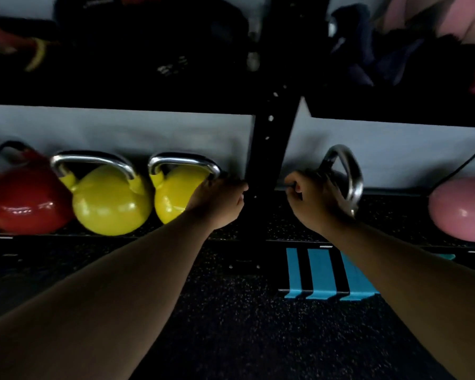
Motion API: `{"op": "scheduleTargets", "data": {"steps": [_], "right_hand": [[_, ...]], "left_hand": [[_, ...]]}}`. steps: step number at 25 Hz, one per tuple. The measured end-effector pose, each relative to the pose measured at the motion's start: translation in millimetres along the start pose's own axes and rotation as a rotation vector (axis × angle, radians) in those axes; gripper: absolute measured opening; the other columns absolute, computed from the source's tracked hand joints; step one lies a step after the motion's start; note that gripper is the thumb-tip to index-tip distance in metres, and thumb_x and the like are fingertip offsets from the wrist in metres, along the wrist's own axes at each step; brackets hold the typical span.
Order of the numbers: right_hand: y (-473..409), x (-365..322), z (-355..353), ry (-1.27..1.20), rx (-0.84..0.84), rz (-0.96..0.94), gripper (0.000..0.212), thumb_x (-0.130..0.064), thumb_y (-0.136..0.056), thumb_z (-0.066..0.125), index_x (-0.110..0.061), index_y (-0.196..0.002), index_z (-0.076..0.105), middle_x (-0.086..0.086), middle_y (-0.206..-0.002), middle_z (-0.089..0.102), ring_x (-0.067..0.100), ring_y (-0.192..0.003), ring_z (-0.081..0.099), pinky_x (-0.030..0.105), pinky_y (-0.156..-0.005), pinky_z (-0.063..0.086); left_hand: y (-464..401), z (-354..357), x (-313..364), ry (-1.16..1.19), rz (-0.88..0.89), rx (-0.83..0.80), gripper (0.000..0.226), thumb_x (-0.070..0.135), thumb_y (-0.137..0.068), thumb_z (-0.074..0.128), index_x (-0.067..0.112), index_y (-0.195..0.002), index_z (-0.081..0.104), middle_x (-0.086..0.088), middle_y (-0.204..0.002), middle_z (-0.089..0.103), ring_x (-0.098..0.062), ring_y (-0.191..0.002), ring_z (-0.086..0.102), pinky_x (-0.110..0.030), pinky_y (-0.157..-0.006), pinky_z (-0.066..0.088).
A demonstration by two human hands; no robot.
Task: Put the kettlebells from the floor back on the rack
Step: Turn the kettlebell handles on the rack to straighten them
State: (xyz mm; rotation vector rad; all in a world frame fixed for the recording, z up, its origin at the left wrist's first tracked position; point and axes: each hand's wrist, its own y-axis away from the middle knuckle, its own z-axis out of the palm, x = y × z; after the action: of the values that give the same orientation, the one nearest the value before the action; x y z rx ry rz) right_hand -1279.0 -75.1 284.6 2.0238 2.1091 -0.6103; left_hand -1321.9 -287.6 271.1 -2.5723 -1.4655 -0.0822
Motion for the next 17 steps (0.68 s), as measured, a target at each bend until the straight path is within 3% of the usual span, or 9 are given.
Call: {"op": "scheduleTargets", "data": {"steps": [5,8,12,15,17], "right_hand": [[-47,-100,52,-0.069,-0.057,-0.029,0.023,-0.037,-0.090,0.050,-0.027,-0.109,0.059,0.009,-0.109,0.065,0.033,-0.103,0.062,0.044,-0.082,0.054],[-81,-134,78,0.000,-0.050,-0.030,0.035,-0.039,-0.097,0.049,-0.019,-0.125,0.053,0.017,-0.120,0.055,0.038,-0.111,0.054,0.044,-0.088,0.049],[-114,-151,108,0.008,-0.184,0.104,0.052,-0.052,-0.099,0.040,-0.020,-0.140,0.042,0.019,-0.135,0.046,0.038,-0.123,0.045,0.048,-0.099,0.042],[-120,-142,118,-0.108,-0.279,0.193,0.052,-0.057,-0.097,0.040,-0.018,-0.131,0.047,0.020,-0.128,0.054,0.038,-0.117,0.053,0.038,-0.087,0.042],[-120,-138,123,-0.198,-0.243,0.226,0.048,-0.057,-0.096,0.043,-0.017,-0.120,0.051,0.017,-0.119,0.059,0.035,-0.109,0.058,0.032,-0.076,0.035]], "left_hand": [[23,-14,-120,-0.080,-0.166,0.078,0.047,0.032,-0.091,0.049,0.018,-0.136,0.046,-0.009,-0.142,0.046,-0.033,-0.130,0.039,-0.046,-0.101,0.038],[17,-12,-163,0.078,-0.254,0.124,0.057,0.043,-0.096,0.044,0.017,-0.146,0.033,-0.012,-0.149,0.036,-0.034,-0.133,0.035,-0.046,-0.102,0.038],[-3,6,-180,0.279,-0.321,-0.068,0.066,0.063,-0.096,0.016,0.024,-0.148,0.028,-0.015,-0.154,0.026,-0.042,-0.134,0.032,-0.049,-0.101,0.039],[-4,18,-160,0.409,-0.377,-0.045,0.050,0.045,-0.102,0.026,0.029,-0.150,0.021,-0.012,-0.159,0.013,-0.046,-0.138,0.021,-0.054,-0.106,0.031],[-12,19,-158,0.478,-0.375,-0.033,0.047,0.040,-0.103,0.027,0.030,-0.148,0.023,-0.007,-0.163,0.002,-0.041,-0.146,0.006,-0.055,-0.111,0.020]]}}
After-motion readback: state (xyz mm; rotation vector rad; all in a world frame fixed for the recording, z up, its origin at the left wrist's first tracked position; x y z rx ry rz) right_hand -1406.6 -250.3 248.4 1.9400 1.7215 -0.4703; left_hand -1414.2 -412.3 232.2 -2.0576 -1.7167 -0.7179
